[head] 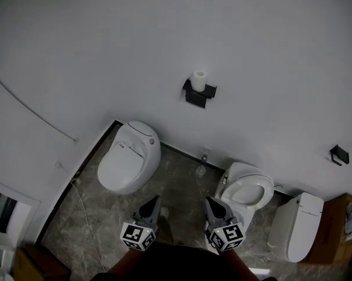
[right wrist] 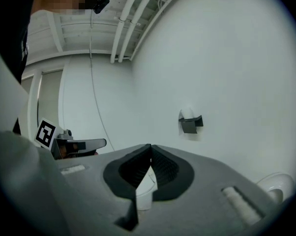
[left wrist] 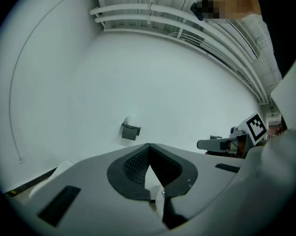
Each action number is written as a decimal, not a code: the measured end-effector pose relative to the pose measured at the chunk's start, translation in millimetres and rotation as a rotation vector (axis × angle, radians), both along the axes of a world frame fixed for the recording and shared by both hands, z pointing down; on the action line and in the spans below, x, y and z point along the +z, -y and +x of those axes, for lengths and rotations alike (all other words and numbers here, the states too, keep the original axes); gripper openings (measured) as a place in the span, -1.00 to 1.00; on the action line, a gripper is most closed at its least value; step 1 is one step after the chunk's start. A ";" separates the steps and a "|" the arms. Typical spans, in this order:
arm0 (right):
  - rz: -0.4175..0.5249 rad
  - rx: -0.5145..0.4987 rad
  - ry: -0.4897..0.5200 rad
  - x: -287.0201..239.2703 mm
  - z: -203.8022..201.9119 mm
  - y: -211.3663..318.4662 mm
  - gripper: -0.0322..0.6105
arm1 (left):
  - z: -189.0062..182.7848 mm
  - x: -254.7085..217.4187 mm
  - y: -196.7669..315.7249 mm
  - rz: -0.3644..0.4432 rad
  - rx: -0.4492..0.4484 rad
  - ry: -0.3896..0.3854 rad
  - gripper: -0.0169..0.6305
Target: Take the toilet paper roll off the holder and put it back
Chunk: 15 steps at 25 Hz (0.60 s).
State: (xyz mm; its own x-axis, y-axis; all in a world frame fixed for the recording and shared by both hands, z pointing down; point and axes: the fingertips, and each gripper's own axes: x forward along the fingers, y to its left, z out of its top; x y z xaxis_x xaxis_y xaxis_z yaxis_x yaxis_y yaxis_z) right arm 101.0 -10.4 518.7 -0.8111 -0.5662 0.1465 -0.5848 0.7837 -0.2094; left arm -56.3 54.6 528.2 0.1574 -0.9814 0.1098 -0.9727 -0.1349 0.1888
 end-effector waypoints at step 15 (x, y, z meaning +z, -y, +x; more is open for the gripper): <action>0.005 0.211 0.051 -27.1 -68.2 147.9 -0.90 | -45.0 -38.3 243.3 0.103 0.242 0.065 -0.90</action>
State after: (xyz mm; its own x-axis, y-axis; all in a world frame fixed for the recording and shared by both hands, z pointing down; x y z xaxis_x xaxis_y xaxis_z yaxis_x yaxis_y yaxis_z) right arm 32.8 -158.3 491.7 -0.6811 -0.7246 0.1052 -0.7245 0.6464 -0.2392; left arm -101.3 -188.7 489.9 0.3847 -0.9226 0.0286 -0.9195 -0.3803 0.0998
